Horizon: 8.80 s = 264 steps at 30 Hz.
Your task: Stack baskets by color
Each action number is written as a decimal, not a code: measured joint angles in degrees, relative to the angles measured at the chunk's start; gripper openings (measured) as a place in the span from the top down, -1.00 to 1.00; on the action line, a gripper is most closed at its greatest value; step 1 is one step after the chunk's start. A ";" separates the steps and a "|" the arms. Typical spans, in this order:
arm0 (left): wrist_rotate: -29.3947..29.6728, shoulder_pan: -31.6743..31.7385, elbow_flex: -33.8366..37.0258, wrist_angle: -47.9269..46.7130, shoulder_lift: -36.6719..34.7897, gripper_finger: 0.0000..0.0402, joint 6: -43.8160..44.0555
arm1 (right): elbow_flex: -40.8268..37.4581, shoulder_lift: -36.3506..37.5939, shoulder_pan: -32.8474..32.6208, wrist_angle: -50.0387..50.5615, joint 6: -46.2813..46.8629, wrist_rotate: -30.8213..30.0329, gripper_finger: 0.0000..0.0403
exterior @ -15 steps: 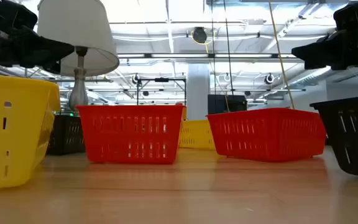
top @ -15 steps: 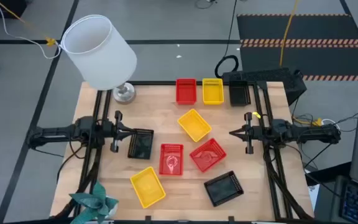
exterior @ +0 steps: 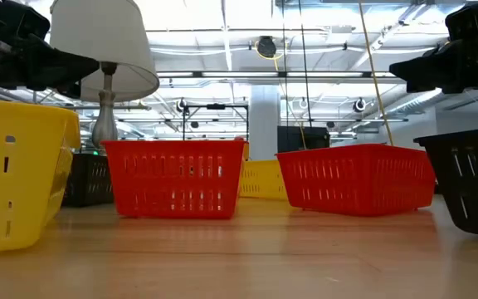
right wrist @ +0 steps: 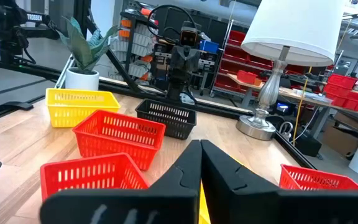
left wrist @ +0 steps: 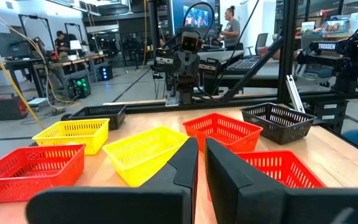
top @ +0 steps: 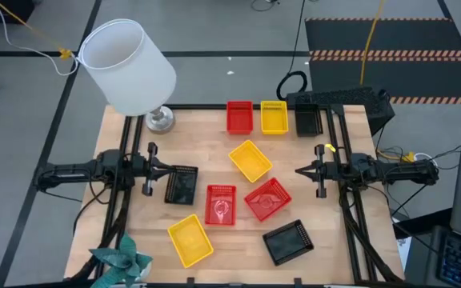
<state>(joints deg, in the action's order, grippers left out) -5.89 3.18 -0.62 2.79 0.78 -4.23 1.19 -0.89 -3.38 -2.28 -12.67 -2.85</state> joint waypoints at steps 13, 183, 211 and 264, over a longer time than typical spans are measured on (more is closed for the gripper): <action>0.00 0.00 0.01 0.00 0.02 0.84 -0.01 | 0.00 0.00 0.00 0.00 0.00 0.00 1.00; 12.90 -16.05 -64.52 -33.64 56.03 0.95 7.90 | 56.13 -42.34 -0.12 28.06 20.38 -4.37 1.00; 22.22 -18.10 -64.43 -24.59 76.87 0.95 -1.74 | 49.44 -59.64 -3.72 20.55 13.73 -4.41 1.00; 20.96 -18.34 -64.43 -22.03 76.87 0.95 6.97 | 53.27 -82.79 -21.00 35.38 20.25 -2.15 0.23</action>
<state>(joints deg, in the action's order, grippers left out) 15.07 -15.16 -65.06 -19.25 77.65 2.74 54.46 -83.67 -24.38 33.09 7.58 -5.01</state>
